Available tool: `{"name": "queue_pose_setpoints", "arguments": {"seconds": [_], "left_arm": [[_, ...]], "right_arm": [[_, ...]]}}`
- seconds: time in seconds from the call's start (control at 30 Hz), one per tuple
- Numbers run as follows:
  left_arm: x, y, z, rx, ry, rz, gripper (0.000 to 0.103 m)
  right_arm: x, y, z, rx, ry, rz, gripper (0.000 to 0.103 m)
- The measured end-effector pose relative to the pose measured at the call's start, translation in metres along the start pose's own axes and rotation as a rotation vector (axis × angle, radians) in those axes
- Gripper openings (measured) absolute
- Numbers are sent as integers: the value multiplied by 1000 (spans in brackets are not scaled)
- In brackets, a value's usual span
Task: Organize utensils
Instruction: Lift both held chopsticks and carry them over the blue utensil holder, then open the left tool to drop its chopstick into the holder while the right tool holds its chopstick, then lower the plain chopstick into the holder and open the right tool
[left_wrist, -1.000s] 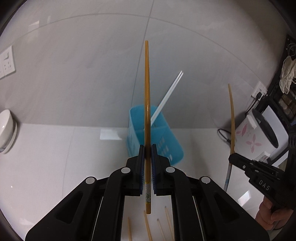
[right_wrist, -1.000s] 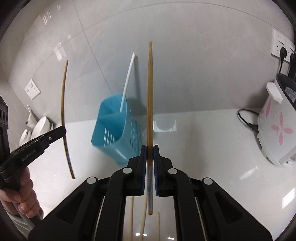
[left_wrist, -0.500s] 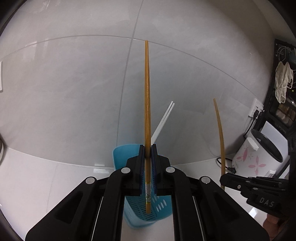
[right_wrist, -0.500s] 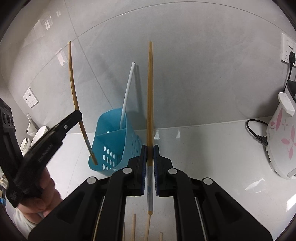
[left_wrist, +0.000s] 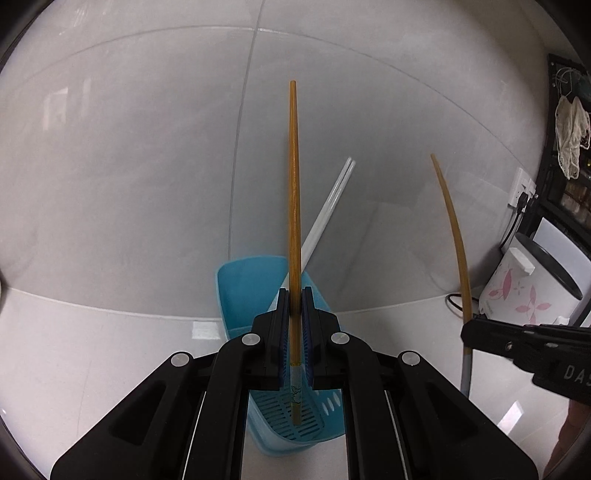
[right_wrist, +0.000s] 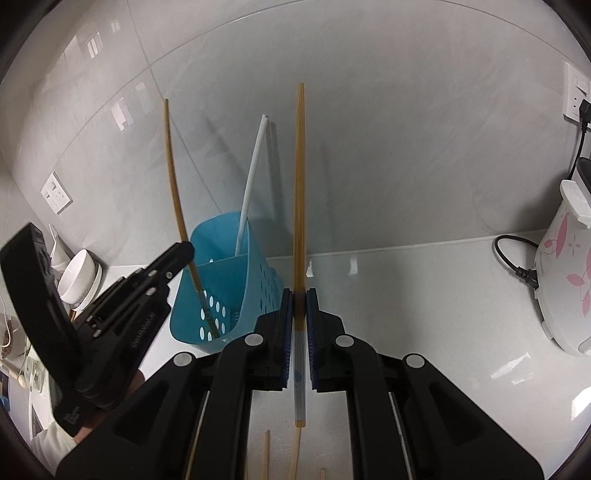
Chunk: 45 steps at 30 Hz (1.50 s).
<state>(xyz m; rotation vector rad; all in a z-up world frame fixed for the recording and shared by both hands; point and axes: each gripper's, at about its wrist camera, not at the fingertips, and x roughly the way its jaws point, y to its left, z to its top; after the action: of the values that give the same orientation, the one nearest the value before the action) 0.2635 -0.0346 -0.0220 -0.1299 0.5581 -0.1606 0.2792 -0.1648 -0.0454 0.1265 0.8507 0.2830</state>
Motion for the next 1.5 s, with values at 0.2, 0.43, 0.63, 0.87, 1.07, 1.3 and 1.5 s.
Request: {"name": "queue_pose_setpoints", "arguments": {"seconds": [0.2, 0.43, 0.63, 0.87, 1.07, 1.3, 1.5], "left_arm": [[9, 1, -7, 19, 40, -9, 6], [2, -3, -6, 38, 60, 9, 12], [-14, 7, -3, 10, 94, 57, 45], [-43, 24, 4, -26, 133, 99, 81], [-66, 30, 10, -46, 160, 122, 97], [-66, 31, 11, -55, 188, 149, 97], [-61, 33, 7, -47, 194, 186, 97]], "right_arm": [[-1, 3, -1, -4, 1, -2, 6], [-3, 3, -3, -9, 10, 2, 6], [-5, 6, -3, -13, 4, 4, 7], [-8, 14, 4, -9, -27, 22, 7], [-5, 32, 12, -33, -73, 64, 7], [1, 49, 19, -62, -144, 96, 7], [10, 56, 24, -53, -196, 124, 7]]}}
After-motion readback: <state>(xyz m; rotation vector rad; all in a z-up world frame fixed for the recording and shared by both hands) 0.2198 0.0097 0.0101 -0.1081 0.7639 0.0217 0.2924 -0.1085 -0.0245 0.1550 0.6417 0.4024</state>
